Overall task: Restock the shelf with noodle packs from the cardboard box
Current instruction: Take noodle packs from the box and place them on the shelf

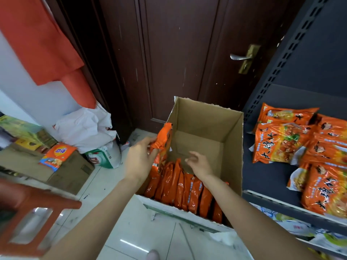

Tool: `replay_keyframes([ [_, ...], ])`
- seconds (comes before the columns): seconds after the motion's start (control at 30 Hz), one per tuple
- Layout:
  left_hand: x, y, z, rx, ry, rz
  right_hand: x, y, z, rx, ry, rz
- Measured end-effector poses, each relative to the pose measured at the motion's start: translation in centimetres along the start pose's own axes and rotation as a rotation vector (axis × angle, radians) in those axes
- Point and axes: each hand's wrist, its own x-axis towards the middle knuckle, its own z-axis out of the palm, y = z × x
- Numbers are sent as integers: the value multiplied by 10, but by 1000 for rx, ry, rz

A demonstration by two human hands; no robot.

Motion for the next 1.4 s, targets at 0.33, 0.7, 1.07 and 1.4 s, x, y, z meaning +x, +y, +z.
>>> replay_keyframes([
  [0.33, 3, -10, 2, 13, -72, -25, 35, 16, 39, -187, -30, 68],
  [0.7, 12, 5, -20, -106, -64, 30, -10, -45, -7, 0, 164, -196],
  [1.07, 31, 90, -30, -298, -37, 395, -85, -99, -97, 240, 623, -364],
  [1.4, 19, 181, 26, -335, -118, 520, -106, -54, -204, 349, 967, -260],
])
